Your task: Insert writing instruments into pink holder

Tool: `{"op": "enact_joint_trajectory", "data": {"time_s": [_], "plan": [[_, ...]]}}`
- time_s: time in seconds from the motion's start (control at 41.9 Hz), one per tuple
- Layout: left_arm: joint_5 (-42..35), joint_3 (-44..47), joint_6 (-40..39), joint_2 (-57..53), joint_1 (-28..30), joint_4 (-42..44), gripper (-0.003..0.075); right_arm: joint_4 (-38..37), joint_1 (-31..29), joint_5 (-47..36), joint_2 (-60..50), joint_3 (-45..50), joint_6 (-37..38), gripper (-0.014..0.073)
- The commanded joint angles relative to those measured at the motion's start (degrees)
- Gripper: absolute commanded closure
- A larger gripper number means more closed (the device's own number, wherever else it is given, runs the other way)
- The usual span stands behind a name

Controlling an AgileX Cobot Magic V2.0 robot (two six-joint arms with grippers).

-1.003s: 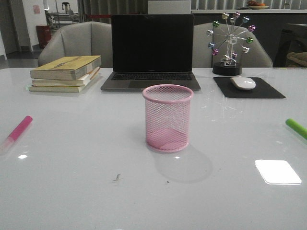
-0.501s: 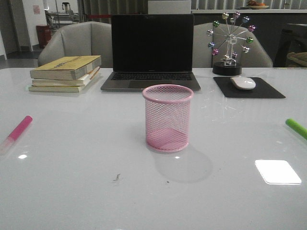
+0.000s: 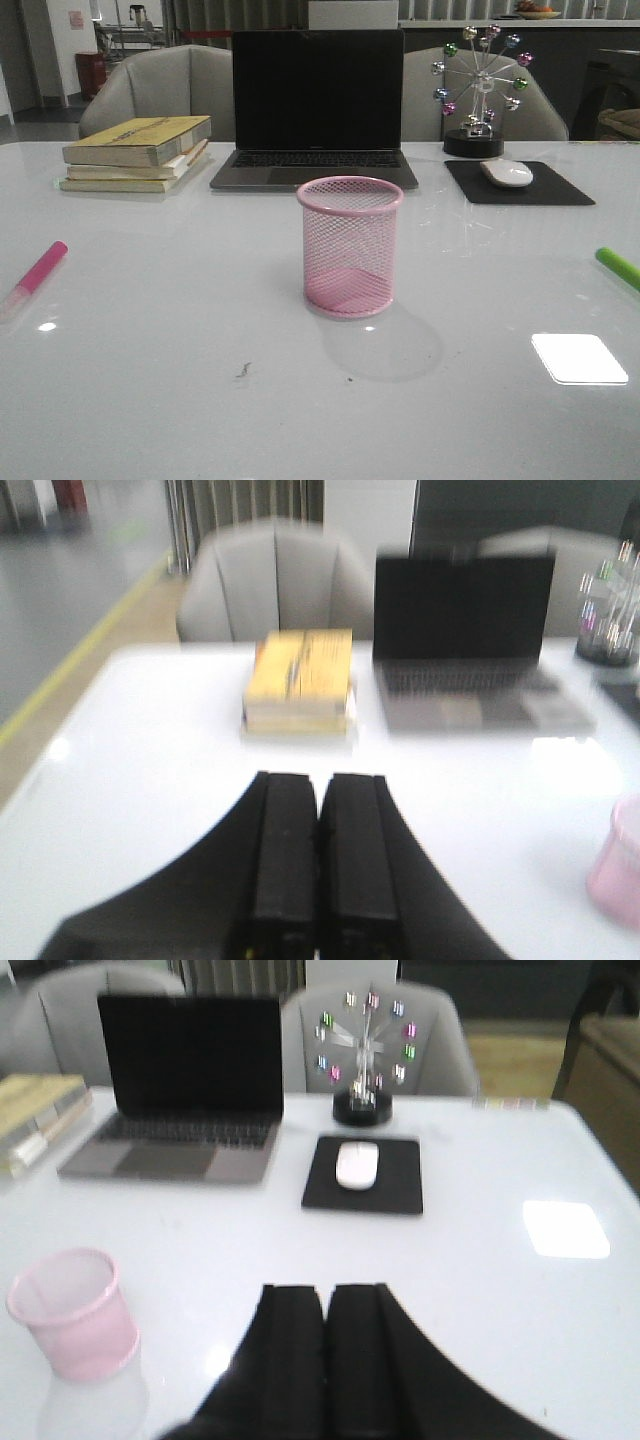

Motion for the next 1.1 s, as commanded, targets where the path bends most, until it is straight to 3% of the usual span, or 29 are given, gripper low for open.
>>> {"op": "enact_joint_trajectory", "data": {"time_s": [0.0,0.191,0.501,0.573,0.644,0.716,0.788,1.074], "plan": [[-0.8,-0.9,-0.4,4.3,-0.5,-0.3,0.0623,-0.3,-0.3,1.3,4.7,-1.7,0.0,0.0538],[0.3,1.3,-0.4,11.0,-0.5,-0.4,0.0623,-0.3,-0.3,7.3,12.9,-1.7,0.0,0.0538],[-0.3,1.3,-0.4,20.7,-0.5,0.4,0.0610,-0.4,-0.3,8.5,25.8,-1.7,0.0,0.0510],[-1.3,1.3,-0.3,22.3,-0.7,0.6,0.0550,-0.4,-0.3,7.7,28.6,-1.7,0.0,0.0413],[-3.0,1.3,-0.3,23.4,-2.0,0.3,0.0418,-1.1,-0.3,5.9,31.5,-1.7,0.0,0.0244],[-4.5,1.2,0.0,23.6,-5.0,0.2,0.0230,-1.3,-1.1,3.7,34.8,-2.2,0.0,0.0081],[-4.9,1.2,0.1,23.6,-9.4,0.2,0.0138,-1.2,-2.6,3.2,38.7,-3.7,0.0,0.0036],[-7.7,1.2,0.3,23.7,-26.0,1.6,0.0177,-0.7,-4.6,0.9,54.8,-13.9,0.0,0.0036]]}}
